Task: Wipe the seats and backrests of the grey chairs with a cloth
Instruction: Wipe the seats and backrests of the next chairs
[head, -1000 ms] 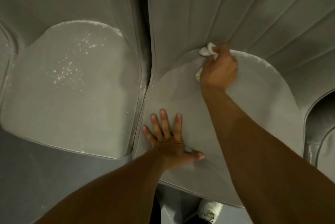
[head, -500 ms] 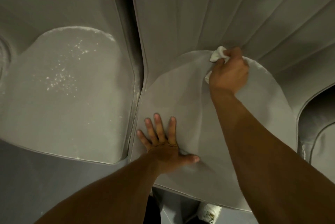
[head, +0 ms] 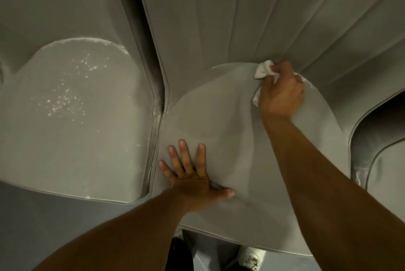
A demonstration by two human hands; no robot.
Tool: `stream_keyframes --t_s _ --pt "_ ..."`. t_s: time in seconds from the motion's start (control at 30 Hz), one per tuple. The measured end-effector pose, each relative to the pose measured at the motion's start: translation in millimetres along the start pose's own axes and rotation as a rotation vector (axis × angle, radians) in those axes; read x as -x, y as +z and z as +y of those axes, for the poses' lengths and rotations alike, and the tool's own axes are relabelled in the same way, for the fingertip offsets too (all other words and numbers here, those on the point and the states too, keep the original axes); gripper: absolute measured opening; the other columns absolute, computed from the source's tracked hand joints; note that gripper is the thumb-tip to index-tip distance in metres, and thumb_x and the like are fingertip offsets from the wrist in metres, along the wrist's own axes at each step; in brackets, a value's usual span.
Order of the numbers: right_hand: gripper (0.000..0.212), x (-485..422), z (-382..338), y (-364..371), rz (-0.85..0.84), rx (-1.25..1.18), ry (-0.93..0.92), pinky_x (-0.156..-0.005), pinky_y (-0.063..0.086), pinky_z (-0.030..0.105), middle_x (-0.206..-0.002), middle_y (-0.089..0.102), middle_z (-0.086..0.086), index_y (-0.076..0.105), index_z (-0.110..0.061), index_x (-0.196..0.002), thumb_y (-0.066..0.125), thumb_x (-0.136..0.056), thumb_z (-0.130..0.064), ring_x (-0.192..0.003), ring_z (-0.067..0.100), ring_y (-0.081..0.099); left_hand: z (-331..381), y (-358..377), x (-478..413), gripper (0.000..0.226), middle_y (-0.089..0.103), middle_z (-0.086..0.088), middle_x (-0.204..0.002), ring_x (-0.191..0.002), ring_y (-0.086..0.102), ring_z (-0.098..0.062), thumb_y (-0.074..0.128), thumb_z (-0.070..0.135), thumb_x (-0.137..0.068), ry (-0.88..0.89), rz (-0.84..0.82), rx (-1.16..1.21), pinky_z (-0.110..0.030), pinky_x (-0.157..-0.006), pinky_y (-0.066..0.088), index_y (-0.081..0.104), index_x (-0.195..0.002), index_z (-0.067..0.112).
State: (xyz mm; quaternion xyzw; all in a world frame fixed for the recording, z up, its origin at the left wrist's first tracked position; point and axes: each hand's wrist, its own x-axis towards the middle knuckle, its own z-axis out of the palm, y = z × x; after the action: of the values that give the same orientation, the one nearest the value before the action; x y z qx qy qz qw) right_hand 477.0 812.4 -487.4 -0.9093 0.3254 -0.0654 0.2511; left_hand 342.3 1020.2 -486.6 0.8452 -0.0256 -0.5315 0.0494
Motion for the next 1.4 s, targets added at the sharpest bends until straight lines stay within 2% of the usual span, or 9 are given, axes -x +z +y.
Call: stream_keyframes --t_s 0.17,0.4,0.53,0.6,0.67,0.83,1.1,1.23,1.4 --pt "0.021 9.4 -20.6 10.3 -0.020 -0.081 0.081 -0.079 0.041 0.035 -0.106 0.062 0.014 0.062 -0.023 -0.111 0.055 -0.092 -0.018 -0.100 0.032 0.059 -1.1 3.4 -3.1 0.140 -0.071 -0.016 -0.123 -0.113 -0.066 -0.043 0.047 0.099 -0.062 -0.010 0.006 -0.009 -0.070 -0.100 -0.034 -0.068 -0.108 0.035" --pt "0.022 40.6 -60.3 30.3 -0.262 -0.058 -0.299 -0.081 0.045 0.041 -0.099 0.063 0.016 0.062 -0.020 -0.111 0.057 -0.090 -0.013 -0.099 0.036 0.059 -4.4 9.6 -3.6 0.140 -0.071 -0.014 -0.125 -0.110 -0.069 -0.039 0.048 0.098 -0.064 0.035 0.083 -0.003 -0.069 -0.101 -0.034 -0.066 -0.113 0.035" --pt "0.023 23.5 -30.2 19.8 -0.231 0.020 -0.270 -0.081 0.046 0.043 -0.101 0.065 0.018 0.060 -0.022 -0.115 0.054 -0.093 -0.018 -0.100 0.039 0.060 -6.8 17.3 -3.2 0.140 -0.067 -0.014 -0.132 -0.118 -0.064 -0.040 0.047 0.099 -0.062 0.066 0.184 0.016 -0.070 -0.104 -0.032 -0.062 -0.123 0.035" --pt "0.021 19.5 -16.2 13.1 -0.189 -0.007 -0.201 -0.080 0.048 0.044 -0.101 0.065 0.018 0.060 -0.020 -0.114 0.055 -0.094 -0.017 -0.101 0.038 0.059 -9.2 28.8 0.5 0.138 -0.056 -0.015 -0.147 -0.132 -0.054 -0.042 0.040 0.102 -0.060 0.084 0.343 0.014 -0.068 -0.107 -0.030 -0.049 -0.140 0.035" --pt "0.019 22.0 -14.4 12.7 -0.178 -0.035 -0.196 -0.078 0.047 0.043 -0.099 0.065 0.018 0.060 -0.018 -0.112 0.054 -0.094 -0.013 -0.099 0.038 0.058 -10.2 38.6 4.9 0.127 -0.033 -0.015 -0.163 -0.146 -0.036 -0.040 0.034 0.101 -0.065 0.090 0.536 0.048 -0.065 -0.114 -0.023 -0.022 -0.157 0.035" --pt "0.018 22.3 -19.4 17.8 -0.165 -0.070 -0.138 -0.077 0.045 0.042 -0.096 0.064 0.019 0.060 -0.016 -0.110 0.052 -0.095 -0.011 -0.096 0.037 0.058 -6.5 37.7 11.9 0.082 0.013 -0.016 -0.169 -0.155 0.003 -0.042 0.038 0.076 -0.090 0.101 0.785 0.053 -0.071 -0.118 0.011 0.025 -0.159 0.034" --pt "0.015 22.3 -15.6 17.8 -0.173 -0.115 -0.151 -0.075 0.042 0.038 -0.096 0.065 0.016 0.060 -0.017 -0.109 0.056 -0.094 -0.013 -0.097 0.035 0.058 -3.8 8.9 4.6 0.067 0.042 -0.014 -0.152 -0.142 0.034 -0.040 0.056 0.070 -0.082 0.160 0.935 0.050 -0.066 -0.115 0.026 0.053 -0.141 0.038" --pt "0.015 21.1 -13.9 16.9 -0.185 -0.121 -0.151 -0.077 0.042 0.039 -0.097 0.065 0.015 0.059 -0.019 -0.109 0.057 -0.094 -0.016 -0.097 0.034 0.058 11.3 -49.7 -30.2 0.062 0.039 -0.012 -0.155 -0.147 0.028 -0.038 0.051 0.065 -0.090 0.375 0.921 -0.128 -0.059 -0.121 0.019 0.048 -0.143 0.035" --pt "0.015 21.5 -9.4 22.0 -0.166 -0.144 -0.173 -0.075 0.040 0.035 -0.098 0.066 0.011 0.059 -0.021 -0.110 0.057 -0.095 -0.019 -0.097 0.031 0.058 25.7 -84.7 -65.0 0.064 0.036 -0.012 -0.158 -0.150 0.023 -0.036 0.040 0.064 -0.094 0.491 0.839 -0.254 -0.054 -0.123 0.015 0.046 -0.148 0.031"
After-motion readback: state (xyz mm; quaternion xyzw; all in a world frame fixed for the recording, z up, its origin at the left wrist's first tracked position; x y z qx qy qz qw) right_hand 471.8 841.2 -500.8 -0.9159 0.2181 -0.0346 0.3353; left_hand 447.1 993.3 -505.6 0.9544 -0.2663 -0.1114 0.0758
